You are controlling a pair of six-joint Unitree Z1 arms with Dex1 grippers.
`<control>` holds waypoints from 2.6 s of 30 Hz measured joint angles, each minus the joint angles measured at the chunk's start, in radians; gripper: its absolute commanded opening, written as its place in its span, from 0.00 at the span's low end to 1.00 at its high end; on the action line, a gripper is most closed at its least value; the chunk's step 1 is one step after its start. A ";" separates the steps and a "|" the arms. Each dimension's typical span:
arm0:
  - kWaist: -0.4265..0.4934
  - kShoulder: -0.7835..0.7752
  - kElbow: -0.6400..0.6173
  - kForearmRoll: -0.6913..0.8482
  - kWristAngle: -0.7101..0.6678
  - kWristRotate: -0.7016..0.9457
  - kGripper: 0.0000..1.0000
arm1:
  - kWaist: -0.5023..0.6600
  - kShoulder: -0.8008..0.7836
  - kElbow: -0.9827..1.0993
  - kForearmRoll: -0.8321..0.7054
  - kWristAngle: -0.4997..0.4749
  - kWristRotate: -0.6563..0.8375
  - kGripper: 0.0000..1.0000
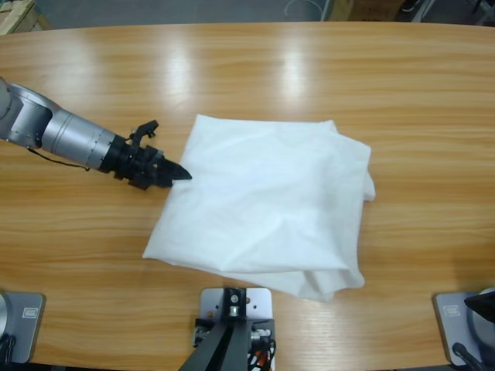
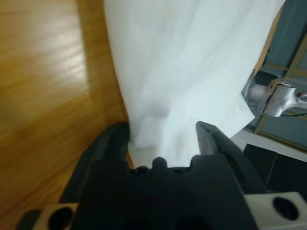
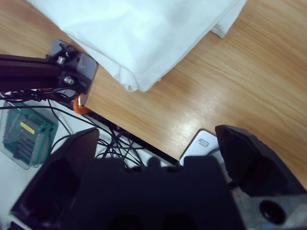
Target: Fold clothes
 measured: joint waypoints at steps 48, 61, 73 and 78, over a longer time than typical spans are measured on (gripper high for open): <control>0.163 0.049 -0.038 0.000 0.003 0.010 0.00 | 0.000 -0.034 0.008 0.001 0.000 0.000 0.98; 0.416 -0.075 -0.062 0.143 0.002 0.072 0.00 | -0.021 -0.044 0.012 -0.014 -0.004 -0.003 0.98; 0.339 -0.152 -0.244 0.455 0.002 0.076 0.00 | -0.053 -0.032 0.073 -0.171 0.038 -0.066 0.98; 0.285 -0.156 -0.299 0.534 0.002 0.076 0.00 | -0.104 -0.027 0.096 -0.230 0.116 -0.126 0.98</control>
